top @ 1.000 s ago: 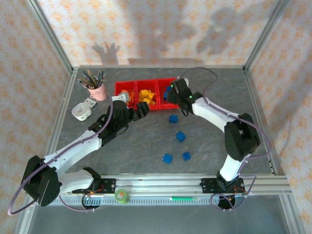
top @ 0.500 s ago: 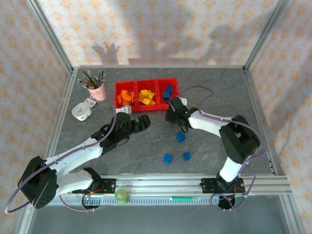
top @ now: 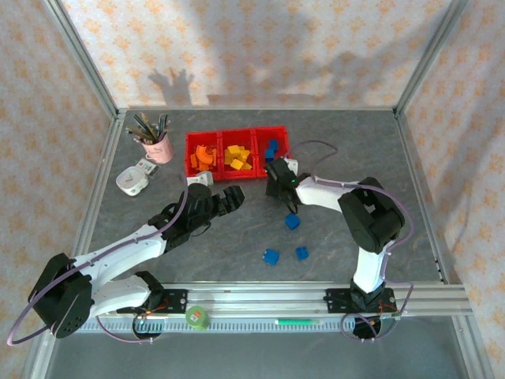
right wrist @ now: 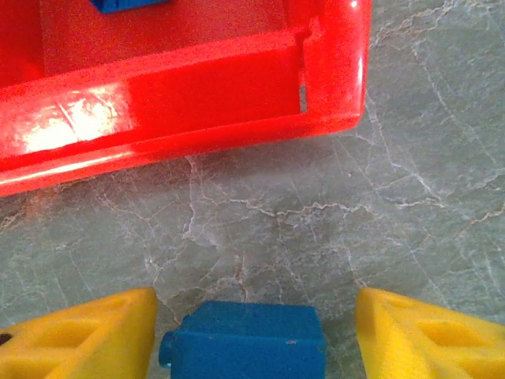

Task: Sort the legos into containers by color
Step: Pick up the lego from the center of the table.

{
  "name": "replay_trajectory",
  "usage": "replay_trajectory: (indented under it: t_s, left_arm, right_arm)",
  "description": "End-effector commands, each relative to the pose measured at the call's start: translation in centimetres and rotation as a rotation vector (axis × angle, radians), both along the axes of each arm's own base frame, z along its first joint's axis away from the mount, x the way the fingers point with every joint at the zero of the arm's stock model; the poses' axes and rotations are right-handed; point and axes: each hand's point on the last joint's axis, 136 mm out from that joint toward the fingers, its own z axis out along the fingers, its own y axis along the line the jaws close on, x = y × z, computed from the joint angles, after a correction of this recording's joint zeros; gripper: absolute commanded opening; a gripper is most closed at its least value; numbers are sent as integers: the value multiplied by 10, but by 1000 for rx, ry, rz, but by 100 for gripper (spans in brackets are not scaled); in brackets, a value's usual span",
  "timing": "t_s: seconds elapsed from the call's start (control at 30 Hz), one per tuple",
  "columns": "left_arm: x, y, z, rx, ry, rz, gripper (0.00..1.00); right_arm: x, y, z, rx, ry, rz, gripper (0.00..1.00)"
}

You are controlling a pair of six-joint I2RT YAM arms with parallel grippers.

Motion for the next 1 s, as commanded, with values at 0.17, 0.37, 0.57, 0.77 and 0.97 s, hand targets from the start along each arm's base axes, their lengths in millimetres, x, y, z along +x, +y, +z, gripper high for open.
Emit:
replay_trajectory:
  t_s: [0.17, 0.37, 0.57, 0.77, 0.97]
  left_arm:
    - [7, -3, 9, -7, -35, 10, 99]
    - [9, -4, 15, 1, -46, 9, 99]
    - [14, -8, 29, 5, -72, -4, 99]
    - [24, -10, 47, 41, -107, -4, 99]
    - [37, -14, 63, 64, -137, 2, 99]
  right_arm:
    - [10, -4, 1, -46, -25, -6, 53]
    - [12, -3, 11, -39, -43, 6, 41]
    - [9, -3, 44, -3, -87, 14, 38]
    - [12, -1, 91, 30, -154, 34, 38]
    - [40, 8, 121, 38, -207, 48, 38]
